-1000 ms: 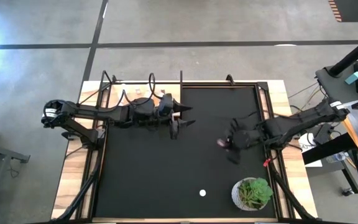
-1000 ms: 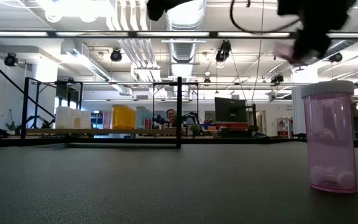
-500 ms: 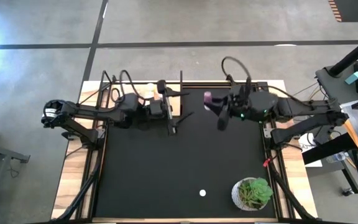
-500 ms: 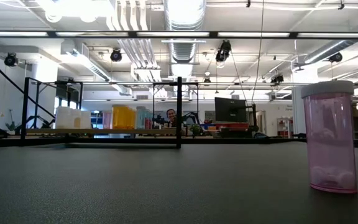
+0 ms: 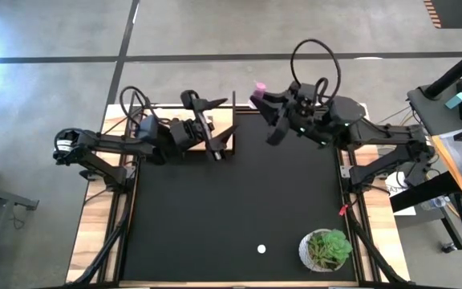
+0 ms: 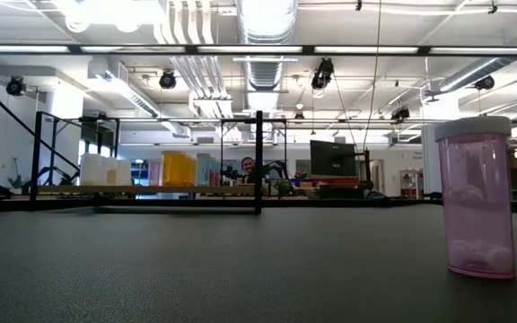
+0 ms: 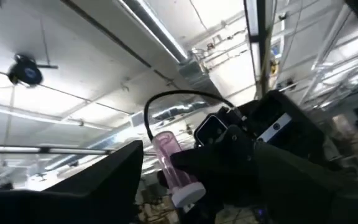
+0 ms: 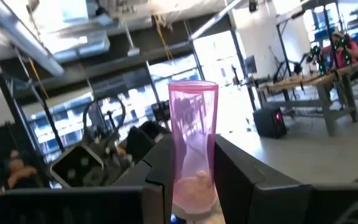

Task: Pick and place medicine bottles onto shelf by color
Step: Put the top pink pill bottle on the shelf aligned with the other pink pill bottle

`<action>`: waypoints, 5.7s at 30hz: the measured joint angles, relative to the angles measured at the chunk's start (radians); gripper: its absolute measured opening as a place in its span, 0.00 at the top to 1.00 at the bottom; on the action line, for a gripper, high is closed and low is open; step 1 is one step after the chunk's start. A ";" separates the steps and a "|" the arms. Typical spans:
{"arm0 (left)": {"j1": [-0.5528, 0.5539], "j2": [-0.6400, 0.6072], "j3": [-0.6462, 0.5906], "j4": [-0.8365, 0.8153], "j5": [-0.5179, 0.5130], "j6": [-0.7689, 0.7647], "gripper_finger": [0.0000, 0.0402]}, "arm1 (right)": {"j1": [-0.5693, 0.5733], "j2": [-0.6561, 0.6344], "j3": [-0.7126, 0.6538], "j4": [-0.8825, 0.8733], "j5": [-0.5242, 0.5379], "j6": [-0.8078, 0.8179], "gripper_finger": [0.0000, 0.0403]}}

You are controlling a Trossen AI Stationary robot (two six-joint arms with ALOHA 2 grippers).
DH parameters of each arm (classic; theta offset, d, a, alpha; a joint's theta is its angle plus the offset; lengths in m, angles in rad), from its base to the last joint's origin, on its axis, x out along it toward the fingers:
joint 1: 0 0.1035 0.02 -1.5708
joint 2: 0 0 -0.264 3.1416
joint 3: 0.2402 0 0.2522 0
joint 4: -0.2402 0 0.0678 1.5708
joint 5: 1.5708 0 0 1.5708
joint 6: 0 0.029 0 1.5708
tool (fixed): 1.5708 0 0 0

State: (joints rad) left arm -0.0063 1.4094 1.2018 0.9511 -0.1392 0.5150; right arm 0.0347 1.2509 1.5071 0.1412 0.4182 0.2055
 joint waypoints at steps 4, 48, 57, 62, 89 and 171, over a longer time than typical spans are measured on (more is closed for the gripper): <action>0.000 0.000 0.003 -0.002 -0.015 0.089 0.29 | -0.011 0.055 0.056 0.027 -0.006 -0.011 0.81; 0.019 0.010 0.016 0.088 -0.306 0.552 0.29 | -0.141 0.250 0.252 0.115 -0.192 0.257 0.81; 0.020 0.009 0.049 0.032 -0.267 0.568 0.29 | -0.140 0.252 0.252 0.094 -0.194 0.256 0.81; 0.020 0.018 0.060 -0.021 -0.260 0.565 0.29 | -0.140 0.261 0.252 0.097 -0.217 0.259 0.81; 0.020 0.022 0.075 0.016 -0.317 0.565 0.72 | -0.141 0.263 0.251 0.099 -0.242 0.243 0.81; 0.738 0.282 0.264 -2.302 0.060 -0.506 0.73 | -0.156 0.116 0.532 -1.325 -0.022 0.001 0.43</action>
State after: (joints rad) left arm 0.7321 1.6909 1.4662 -1.3507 -0.0792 0.0087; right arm -0.1211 1.3673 2.0388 -1.1841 0.3962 0.2064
